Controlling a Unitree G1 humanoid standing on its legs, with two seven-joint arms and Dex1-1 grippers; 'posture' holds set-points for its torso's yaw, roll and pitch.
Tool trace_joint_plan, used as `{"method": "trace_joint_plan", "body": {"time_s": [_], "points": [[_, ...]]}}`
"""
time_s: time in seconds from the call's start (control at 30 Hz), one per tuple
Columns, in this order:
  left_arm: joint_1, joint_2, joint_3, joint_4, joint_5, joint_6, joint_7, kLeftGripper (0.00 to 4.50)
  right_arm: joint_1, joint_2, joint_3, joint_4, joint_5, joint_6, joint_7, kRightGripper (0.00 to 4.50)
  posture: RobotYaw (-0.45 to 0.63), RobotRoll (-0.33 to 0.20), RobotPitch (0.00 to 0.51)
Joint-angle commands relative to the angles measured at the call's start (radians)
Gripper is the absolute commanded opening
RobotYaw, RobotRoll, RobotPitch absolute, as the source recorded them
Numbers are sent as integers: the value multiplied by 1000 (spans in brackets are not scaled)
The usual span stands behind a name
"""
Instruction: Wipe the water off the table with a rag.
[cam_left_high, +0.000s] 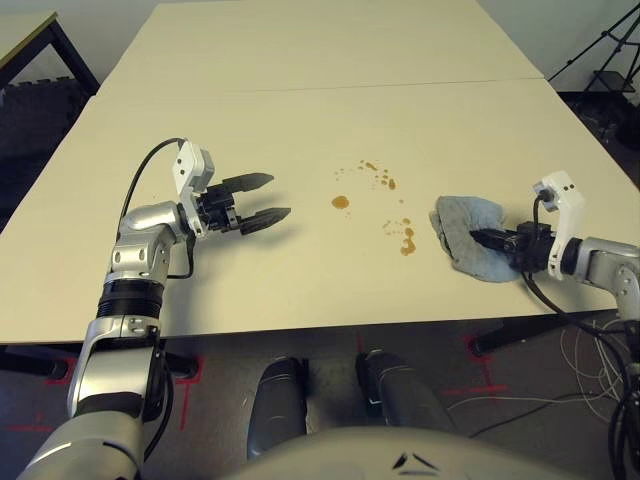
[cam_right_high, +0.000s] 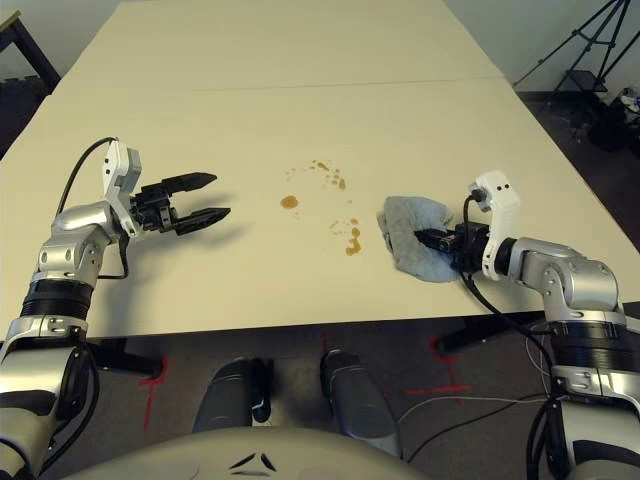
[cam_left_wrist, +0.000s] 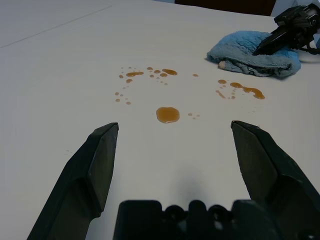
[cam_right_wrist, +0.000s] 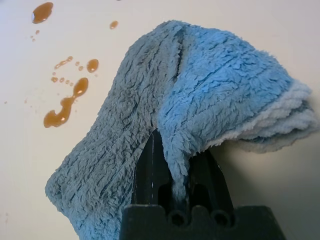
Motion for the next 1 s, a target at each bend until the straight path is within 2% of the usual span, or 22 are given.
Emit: {"method": "trace_joint_plan", "body": {"time_s": [0.03,0.43,0.53,0.8,1.0], "points": [[-10,-3,-10,10,13,-11,-4,4500,16,44,74,-37,5,38,-10,61,-222,0,114],[-12,-4,-12,15,13,-17,-7,4500,-4,221,212,-166,16,124,-58,61,-215,0,107],[-10,-3,-11,11,12,-15,-6,4500,-10,234,217,-170,14,130,-62,61,-212,0,107],[-3,-5,-11,4,10,-12,-2,4500,1,161,174,-146,16,121,-38,60,-211,0,107],[-1,-5,-10,2,10,-12,0,4500,-12,-1,94,-37,4,67,13,60,-212,0,109]]}}
